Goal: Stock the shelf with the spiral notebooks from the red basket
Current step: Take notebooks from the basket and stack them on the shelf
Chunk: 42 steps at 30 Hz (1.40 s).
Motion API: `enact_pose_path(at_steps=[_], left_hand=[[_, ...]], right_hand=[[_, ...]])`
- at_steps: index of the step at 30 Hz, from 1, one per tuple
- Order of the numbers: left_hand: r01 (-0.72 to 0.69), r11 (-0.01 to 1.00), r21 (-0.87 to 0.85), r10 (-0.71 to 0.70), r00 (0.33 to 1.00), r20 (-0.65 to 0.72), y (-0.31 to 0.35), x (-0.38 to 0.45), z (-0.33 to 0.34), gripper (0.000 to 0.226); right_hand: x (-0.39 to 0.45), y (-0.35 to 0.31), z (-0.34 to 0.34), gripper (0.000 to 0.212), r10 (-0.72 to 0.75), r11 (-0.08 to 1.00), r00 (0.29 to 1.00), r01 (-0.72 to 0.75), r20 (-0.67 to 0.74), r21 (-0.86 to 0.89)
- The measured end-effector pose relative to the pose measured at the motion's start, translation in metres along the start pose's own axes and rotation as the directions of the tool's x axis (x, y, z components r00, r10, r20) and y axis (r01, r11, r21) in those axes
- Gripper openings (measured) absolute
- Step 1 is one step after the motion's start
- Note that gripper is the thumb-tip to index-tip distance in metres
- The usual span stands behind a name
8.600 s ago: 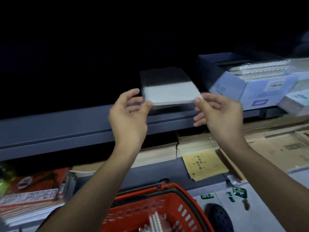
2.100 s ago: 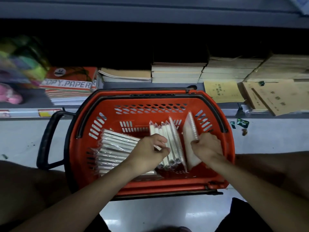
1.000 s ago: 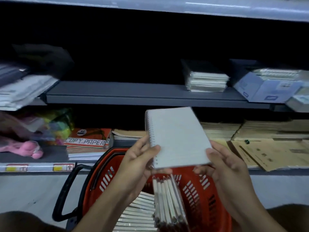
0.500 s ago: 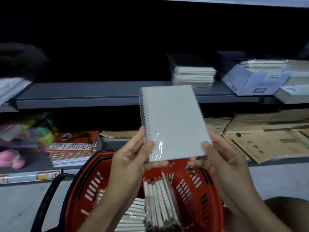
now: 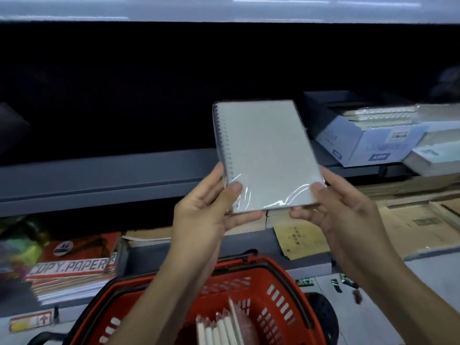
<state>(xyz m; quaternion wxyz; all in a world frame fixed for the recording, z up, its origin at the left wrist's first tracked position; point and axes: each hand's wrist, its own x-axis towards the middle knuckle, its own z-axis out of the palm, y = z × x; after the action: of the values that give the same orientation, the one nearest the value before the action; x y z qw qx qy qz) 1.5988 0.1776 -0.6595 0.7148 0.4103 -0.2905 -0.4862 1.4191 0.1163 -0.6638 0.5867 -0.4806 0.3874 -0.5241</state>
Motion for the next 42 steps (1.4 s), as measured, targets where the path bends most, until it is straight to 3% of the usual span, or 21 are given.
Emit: enact_pose_path(at_steps=[4,9,10,12,16,21,26,31,37,42], left_hand=[[0.005,0.999,0.041,-0.007,0.998,0.058,0.01,0.054,0.019,0.033],[0.036,0.995,0.09,-0.028,0.996,-0.083,0.011,0.108,0.037,0.018],[0.044,0.995,0.095,-0.034,0.994,-0.102,0.013,0.115,0.041,0.019],[0.042,0.994,0.104,-0.026,0.989,-0.142,0.012,0.123,0.043,0.044],[-0.065,0.966,0.251,0.106,0.983,-0.151,0.003,0.112,0.038,0.059],[-0.145,0.893,0.427,0.233,0.959,-0.161,-0.007,0.107,0.026,0.041],[-0.173,0.803,0.571,0.322,0.931,-0.171,-0.014,0.13,0.025,0.03],[-0.135,0.817,0.561,0.311,0.922,-0.232,-0.017,0.162,0.034,0.036],[-0.148,0.799,0.583,0.317,0.927,-0.199,-0.015,0.146,0.025,0.035],[-0.128,0.797,0.591,0.284,0.942,-0.18,-0.013,0.079,0.0,0.033]], right_hand=[[0.068,-0.014,0.004,0.029,0.016,1.0,0.999,-0.016,-0.04,0.01],[0.128,-0.017,0.013,0.017,0.089,0.996,0.994,-0.089,-0.069,0.015],[0.136,-0.016,0.014,0.014,0.097,0.995,0.992,-0.095,-0.079,0.027],[0.147,-0.016,0.015,0.02,0.085,0.996,0.994,-0.082,-0.071,0.046],[0.134,-0.012,0.009,0.048,0.009,1.0,0.999,-0.01,-0.04,-0.016],[0.12,0.005,0.005,0.029,-0.146,0.987,0.982,0.137,-0.123,-0.079],[0.144,0.011,0.009,0.019,-0.167,0.983,0.964,0.147,-0.206,-0.109],[0.173,0.01,0.019,0.03,-0.159,0.982,0.954,0.127,-0.254,-0.137],[0.154,0.01,0.021,0.046,-0.174,0.977,0.948,0.131,-0.268,-0.17],[0.079,0.019,0.015,0.023,-0.148,0.964,0.968,0.096,-0.201,-0.249]])
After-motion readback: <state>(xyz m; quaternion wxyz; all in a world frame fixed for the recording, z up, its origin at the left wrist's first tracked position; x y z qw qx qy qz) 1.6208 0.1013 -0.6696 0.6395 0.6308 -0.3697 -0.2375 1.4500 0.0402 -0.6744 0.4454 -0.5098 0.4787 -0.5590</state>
